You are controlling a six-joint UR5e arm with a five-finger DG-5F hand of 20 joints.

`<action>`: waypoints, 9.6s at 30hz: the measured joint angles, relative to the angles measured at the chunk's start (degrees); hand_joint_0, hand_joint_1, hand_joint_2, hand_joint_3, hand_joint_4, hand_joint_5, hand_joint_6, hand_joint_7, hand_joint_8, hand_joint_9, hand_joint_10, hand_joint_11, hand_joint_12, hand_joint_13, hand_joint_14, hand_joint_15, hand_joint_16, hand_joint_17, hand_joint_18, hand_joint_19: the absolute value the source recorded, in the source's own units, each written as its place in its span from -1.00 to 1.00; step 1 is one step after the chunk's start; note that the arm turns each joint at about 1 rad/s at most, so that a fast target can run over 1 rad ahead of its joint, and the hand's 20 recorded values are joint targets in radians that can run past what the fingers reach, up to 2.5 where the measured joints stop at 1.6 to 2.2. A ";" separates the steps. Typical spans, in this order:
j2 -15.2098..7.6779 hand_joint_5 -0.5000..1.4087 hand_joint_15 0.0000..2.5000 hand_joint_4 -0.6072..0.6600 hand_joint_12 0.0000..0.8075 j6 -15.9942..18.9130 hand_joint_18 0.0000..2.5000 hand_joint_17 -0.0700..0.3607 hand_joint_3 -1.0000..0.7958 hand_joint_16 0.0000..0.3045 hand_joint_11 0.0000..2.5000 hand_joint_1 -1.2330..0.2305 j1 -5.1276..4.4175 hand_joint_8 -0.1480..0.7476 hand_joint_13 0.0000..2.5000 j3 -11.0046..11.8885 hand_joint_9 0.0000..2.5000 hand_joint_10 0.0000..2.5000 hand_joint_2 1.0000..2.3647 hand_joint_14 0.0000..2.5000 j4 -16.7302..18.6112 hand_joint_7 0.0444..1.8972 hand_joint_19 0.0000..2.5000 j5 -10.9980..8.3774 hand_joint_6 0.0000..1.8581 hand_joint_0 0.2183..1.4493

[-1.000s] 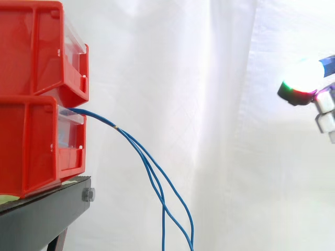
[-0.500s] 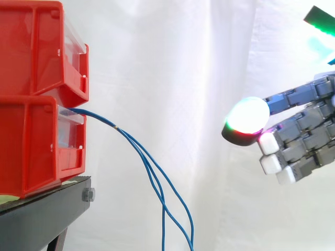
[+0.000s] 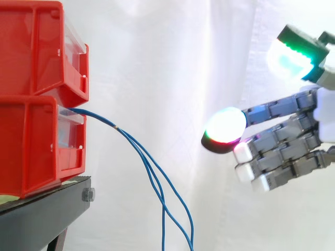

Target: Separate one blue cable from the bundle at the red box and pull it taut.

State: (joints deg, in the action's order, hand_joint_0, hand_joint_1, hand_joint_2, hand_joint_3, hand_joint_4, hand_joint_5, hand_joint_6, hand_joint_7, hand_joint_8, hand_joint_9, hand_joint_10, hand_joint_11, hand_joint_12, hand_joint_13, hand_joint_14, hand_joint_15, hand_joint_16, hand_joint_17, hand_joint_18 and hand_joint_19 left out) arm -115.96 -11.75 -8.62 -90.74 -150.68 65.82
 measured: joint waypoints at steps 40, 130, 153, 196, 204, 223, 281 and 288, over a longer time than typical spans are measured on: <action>-4.76 -0.71 -0.69 0.30 -0.14 -5.91 -0.59 -0.24 -0.44 -0.73 -0.56 -0.20 0.75 0.14 -0.54 2.61 -0.52 -0.99 -1.00 -0.99 3.41 -0.15 -0.83 -0.84 -0.46 -0.54; -26.43 -0.67 -0.59 0.31 -0.06 13.11 -0.40 -0.20 -0.42 -0.70 -0.52 -0.16 1.43 0.13 -0.38 20.69 -0.47 -0.99 -1.00 -0.99 15.83 0.18 -0.66 14.31 -0.46 -0.46; -26.43 -0.66 -0.57 0.30 -0.07 15.90 -0.38 -0.20 -0.32 -0.70 -0.51 -0.22 2.74 0.12 -0.37 22.15 -0.47 -0.99 -0.99 -0.99 15.97 0.21 -0.62 17.67 -0.46 -0.41; -26.36 -0.66 -0.57 0.24 -0.06 15.87 -0.34 -0.20 -0.30 -0.70 -0.50 -0.24 5.16 0.13 -0.33 22.72 -0.44 -0.99 -0.99 -0.98 14.97 0.24 -0.61 23.74 -0.42 -0.39; -26.35 -0.66 -0.56 0.25 -0.07 15.88 -0.33 -0.20 -0.27 -0.70 -0.50 -0.25 5.26 0.13 -0.32 22.72 -0.42 -0.99 -0.98 -0.99 15.22 0.20 -0.61 23.82 -0.39 -0.38; -26.35 -0.67 -0.56 0.25 -0.06 15.58 -0.32 -0.20 -0.24 -0.70 -0.49 -0.25 6.06 0.14 -0.30 23.74 -0.41 -0.99 -0.98 -0.99 15.00 0.16 -0.60 24.40 -0.35 -0.36; -26.39 -0.68 -0.56 0.31 0.00 12.89 -0.25 -0.15 -0.04 -0.67 -0.34 -0.27 5.77 0.23 -0.25 25.91 -0.27 -0.99 -0.98 -0.98 13.24 0.06 -0.60 24.55 -0.12 -0.36; -26.39 -0.69 -0.55 0.32 -0.03 12.90 -0.27 -0.18 -0.31 -0.69 -0.33 -0.20 5.74 0.19 -0.26 25.90 -0.27 -0.99 -0.99 -0.98 13.38 0.03 -0.58 24.45 -0.11 -0.44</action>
State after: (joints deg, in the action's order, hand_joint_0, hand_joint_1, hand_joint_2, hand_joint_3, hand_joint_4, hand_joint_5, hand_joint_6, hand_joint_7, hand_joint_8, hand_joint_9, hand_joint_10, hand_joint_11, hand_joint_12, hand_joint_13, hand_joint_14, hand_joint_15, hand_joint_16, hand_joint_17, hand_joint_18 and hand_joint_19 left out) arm -142.35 1.14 -2.89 -64.84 -137.30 90.27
